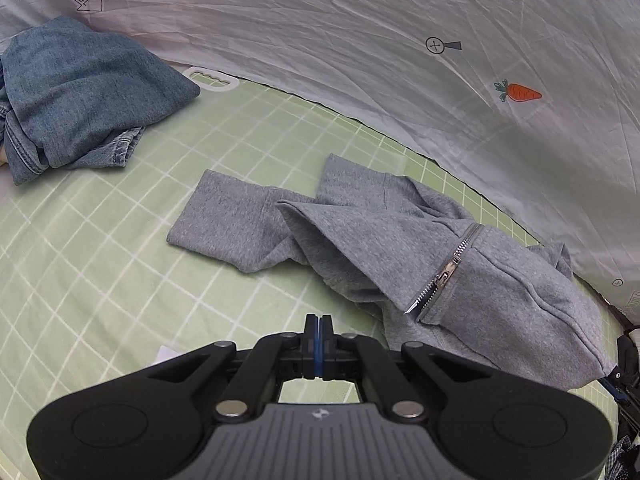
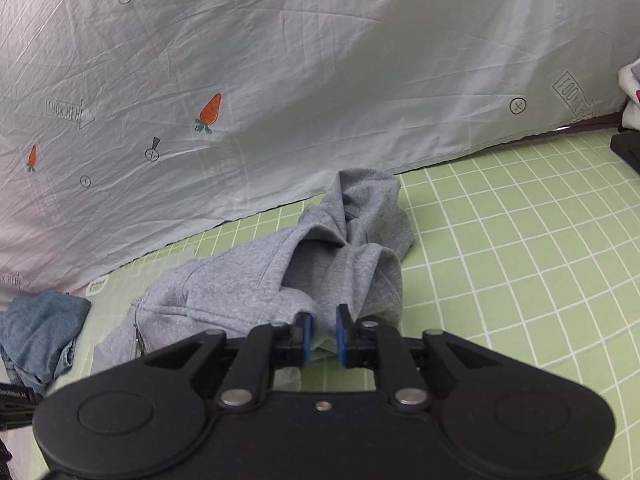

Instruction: Fold clothes

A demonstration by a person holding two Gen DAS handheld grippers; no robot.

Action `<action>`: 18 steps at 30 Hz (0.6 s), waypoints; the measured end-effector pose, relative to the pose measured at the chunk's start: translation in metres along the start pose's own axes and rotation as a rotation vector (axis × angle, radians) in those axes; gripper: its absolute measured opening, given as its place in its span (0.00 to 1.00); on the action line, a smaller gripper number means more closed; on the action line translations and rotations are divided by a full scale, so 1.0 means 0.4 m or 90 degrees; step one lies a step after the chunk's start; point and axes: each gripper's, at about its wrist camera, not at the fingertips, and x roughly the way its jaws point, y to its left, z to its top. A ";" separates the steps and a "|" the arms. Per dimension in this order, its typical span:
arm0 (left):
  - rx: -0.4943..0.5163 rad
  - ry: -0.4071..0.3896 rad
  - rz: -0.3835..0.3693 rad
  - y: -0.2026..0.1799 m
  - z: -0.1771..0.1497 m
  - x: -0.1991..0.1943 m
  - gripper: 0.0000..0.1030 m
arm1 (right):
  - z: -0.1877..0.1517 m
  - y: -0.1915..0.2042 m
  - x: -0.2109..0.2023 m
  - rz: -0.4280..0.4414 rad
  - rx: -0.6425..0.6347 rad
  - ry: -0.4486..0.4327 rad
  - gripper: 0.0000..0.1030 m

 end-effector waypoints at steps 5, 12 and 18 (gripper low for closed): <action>0.000 0.009 -0.006 0.034 0.016 0.015 0.00 | 0.021 -0.010 -0.020 0.013 0.123 -0.022 0.31; -0.015 0.017 -0.012 0.082 0.039 0.033 0.00 | 0.018 -0.023 -0.035 0.031 0.295 -0.035 0.44; -0.035 0.015 -0.026 0.125 0.057 0.043 0.00 | 0.000 -0.043 -0.012 0.032 0.390 -0.010 0.56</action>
